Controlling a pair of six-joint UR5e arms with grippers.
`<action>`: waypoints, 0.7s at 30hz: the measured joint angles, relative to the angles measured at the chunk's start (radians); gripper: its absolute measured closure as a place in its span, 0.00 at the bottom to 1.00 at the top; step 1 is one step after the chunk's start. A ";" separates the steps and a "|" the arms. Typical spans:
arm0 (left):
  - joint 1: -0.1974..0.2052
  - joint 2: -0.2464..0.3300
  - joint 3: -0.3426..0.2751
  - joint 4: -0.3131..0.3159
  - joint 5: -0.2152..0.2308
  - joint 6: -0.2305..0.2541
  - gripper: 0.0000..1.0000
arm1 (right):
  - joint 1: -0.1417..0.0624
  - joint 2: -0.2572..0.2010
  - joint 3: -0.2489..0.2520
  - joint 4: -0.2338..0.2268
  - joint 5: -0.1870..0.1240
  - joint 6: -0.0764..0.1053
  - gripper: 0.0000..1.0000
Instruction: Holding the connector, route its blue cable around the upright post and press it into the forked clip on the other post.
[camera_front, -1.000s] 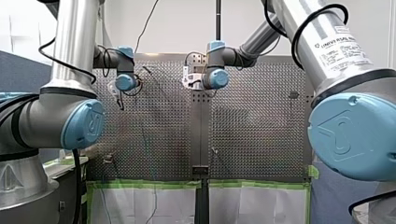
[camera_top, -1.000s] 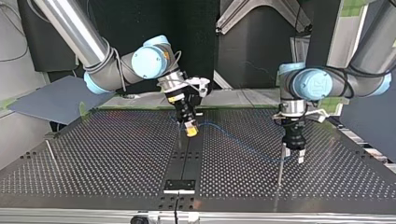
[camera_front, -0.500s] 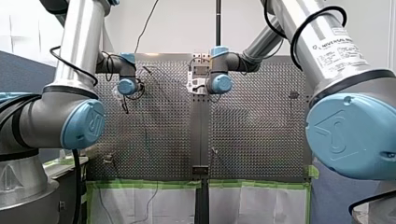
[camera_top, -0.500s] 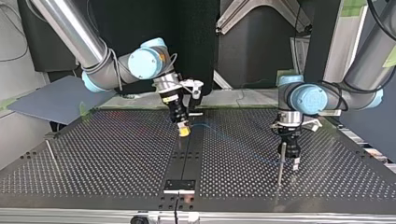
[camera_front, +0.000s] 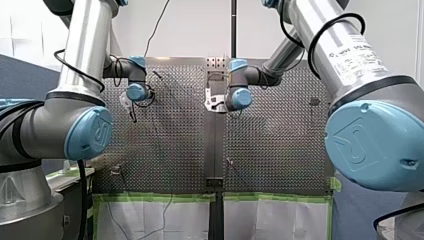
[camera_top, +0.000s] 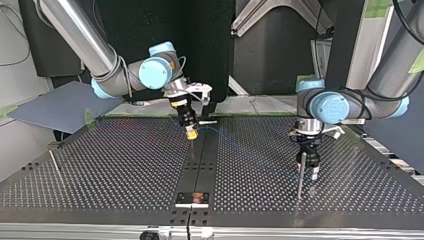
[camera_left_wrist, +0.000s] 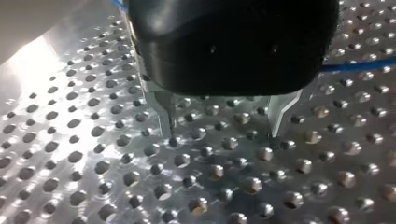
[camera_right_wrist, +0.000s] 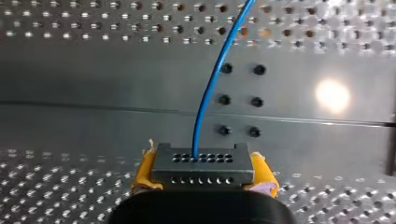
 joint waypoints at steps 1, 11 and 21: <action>-0.001 0.000 0.000 -0.006 0.000 0.003 0.00 | 0.000 0.001 0.003 -0.001 0.000 0.000 1.00; -0.003 0.000 -0.001 -0.038 0.005 0.013 0.00 | -0.001 0.003 0.079 -0.073 0.007 0.006 1.00; -0.003 0.000 -0.001 -0.039 0.008 0.012 0.00 | -0.012 0.017 0.166 -0.159 0.073 0.007 1.00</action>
